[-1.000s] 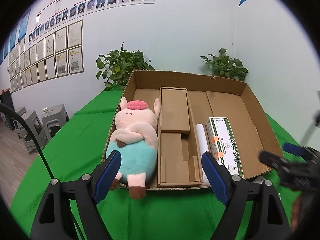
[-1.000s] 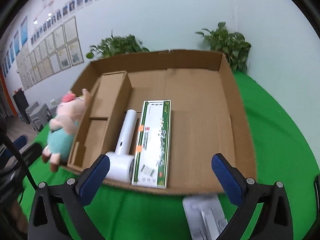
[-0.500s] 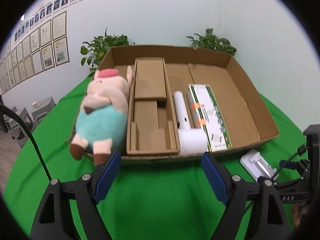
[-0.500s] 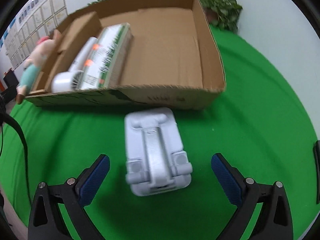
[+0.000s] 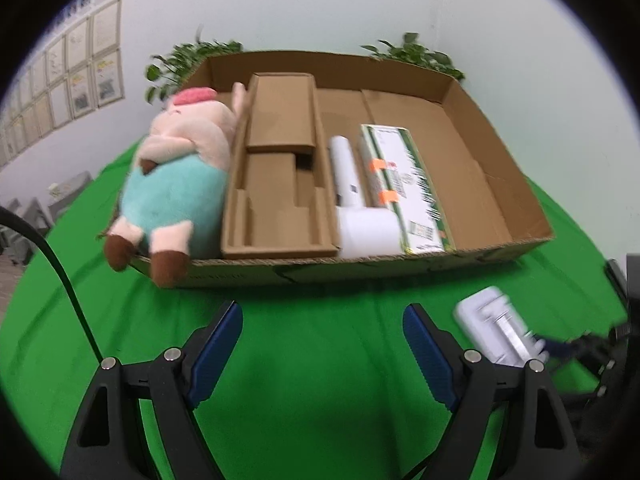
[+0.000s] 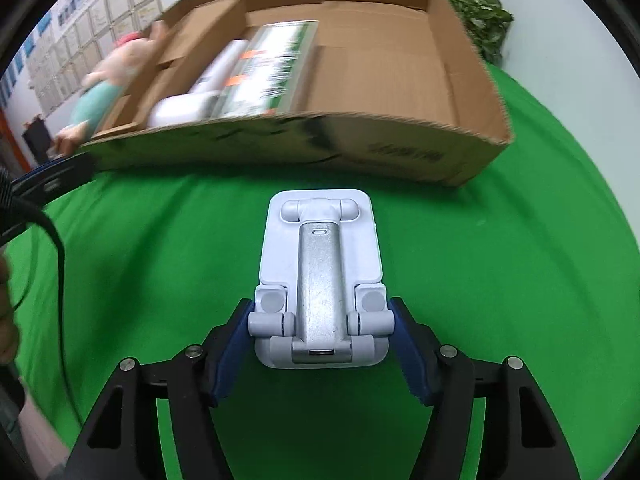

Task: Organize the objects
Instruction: 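Move both tools to the white phone stand on the table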

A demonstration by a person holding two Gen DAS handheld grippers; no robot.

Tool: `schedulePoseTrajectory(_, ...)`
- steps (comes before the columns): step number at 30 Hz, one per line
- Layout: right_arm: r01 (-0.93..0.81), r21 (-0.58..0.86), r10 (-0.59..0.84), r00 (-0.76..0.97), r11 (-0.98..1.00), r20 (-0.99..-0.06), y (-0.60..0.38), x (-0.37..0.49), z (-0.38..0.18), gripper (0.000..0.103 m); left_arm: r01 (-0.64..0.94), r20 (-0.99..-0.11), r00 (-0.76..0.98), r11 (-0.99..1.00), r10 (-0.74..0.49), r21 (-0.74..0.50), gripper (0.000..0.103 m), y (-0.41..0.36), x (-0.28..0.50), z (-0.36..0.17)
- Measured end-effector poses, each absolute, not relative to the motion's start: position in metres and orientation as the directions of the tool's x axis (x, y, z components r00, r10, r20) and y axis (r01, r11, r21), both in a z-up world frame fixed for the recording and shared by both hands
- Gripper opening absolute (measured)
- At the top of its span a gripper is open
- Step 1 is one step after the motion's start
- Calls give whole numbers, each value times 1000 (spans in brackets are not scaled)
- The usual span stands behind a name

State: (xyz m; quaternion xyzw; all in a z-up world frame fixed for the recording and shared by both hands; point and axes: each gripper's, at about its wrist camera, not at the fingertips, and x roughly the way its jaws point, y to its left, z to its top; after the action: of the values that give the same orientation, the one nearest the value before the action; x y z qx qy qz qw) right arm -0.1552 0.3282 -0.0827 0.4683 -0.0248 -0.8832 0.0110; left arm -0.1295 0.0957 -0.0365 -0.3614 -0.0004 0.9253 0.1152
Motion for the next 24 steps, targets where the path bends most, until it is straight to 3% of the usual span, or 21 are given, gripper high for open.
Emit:
schedulePoseTrajectory(5, 53, 139, -144, -571, -989, -808, 305, -123, -78, 67, -331, -702, -607, -922, 373, -203, 82, 99, -131, -41)
schedulePoseTrajectory(6, 61, 154, -160, -583, -986, -797, 303, -116, -74, 74, -351, -702, -579, -904, 415, -245, 82, 99, -133, -43)
schedulePoseTrajectory(7, 58, 148, -153, -597, -987, -788, 300, -112, -72, 92, -367, -704, -546, -885, 454, -286, 82, 99, -135, -44)
schedulePoseTrajectory(8, 51, 131, -135, -617, -990, -775, 300, -104, -67, 101, -384, -711, -488, -856, 506, -346, 82, 101, -139, -47)
schedulePoseTrajectory(9, 40, 103, -105, -648, -994, -755, 301, -97, -60, 103, -395, -713, -445, -833, 542, -387, 82, 103, -142, -50)
schedulePoseTrajectory(15, 75, 117, -137, -660, -990, -739, 306, -98, -48, 103, -445, -658, -201, -666, 725, -599, 81, 129, -151, -65)
schedulePoseTrajectory(21, 186, 79, -180, -632, -979, -753, 284, -94, -58, 100, -430, -693, -55, -643, 719, -634, 73, 159, -150, -93)
schedulePoseTrajectory(24, 200, 29, -151, -631, -979, -761, 271, -94, -62, 94, -408, -692, -51, -647, 720, -644, 62, 160, -149, -97)
